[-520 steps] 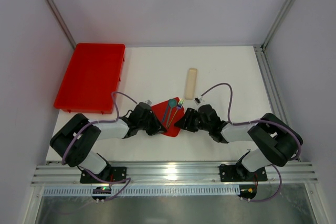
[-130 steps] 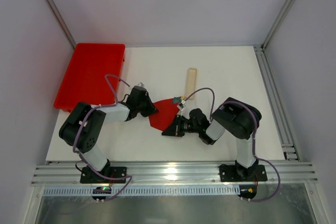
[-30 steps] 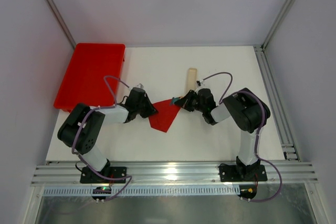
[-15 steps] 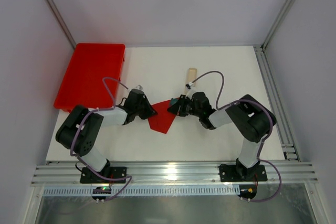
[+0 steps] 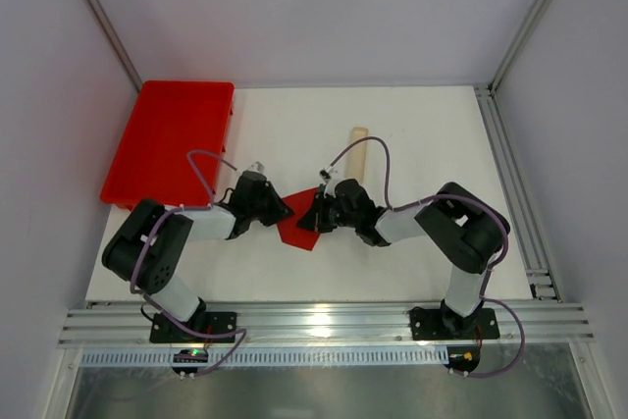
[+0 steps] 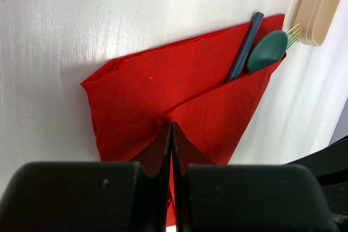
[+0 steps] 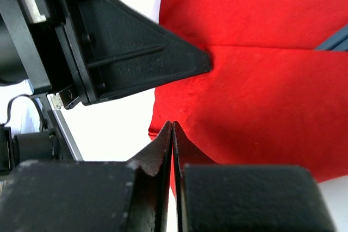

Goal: Place the utensils on the paper napkin and roll it up

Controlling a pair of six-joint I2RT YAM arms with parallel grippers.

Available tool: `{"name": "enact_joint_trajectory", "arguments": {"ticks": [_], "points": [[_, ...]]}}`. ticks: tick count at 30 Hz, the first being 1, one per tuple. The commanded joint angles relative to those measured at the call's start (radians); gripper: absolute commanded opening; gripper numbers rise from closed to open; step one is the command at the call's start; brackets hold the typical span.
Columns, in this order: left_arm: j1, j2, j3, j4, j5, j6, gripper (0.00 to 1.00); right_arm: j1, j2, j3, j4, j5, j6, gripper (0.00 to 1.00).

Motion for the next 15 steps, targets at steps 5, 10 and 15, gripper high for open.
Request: {"name": "enact_joint_trajectory", "arguments": {"ticks": [5,10,15], "points": [[-0.001,0.009,-0.094,-0.119,-0.012,0.011,0.00,0.044,-0.029,0.042,-0.019,0.036,-0.009,0.04],[-0.001,-0.005,-0.120,-0.095,-0.001,-0.003,0.00,0.045,-0.081,0.036,-0.058,0.062,-0.001,0.04],[-0.008,-0.021,-0.161,-0.058,0.007,-0.043,0.00,0.058,-0.078,0.043,-0.092,0.059,-0.009,0.04]]}}
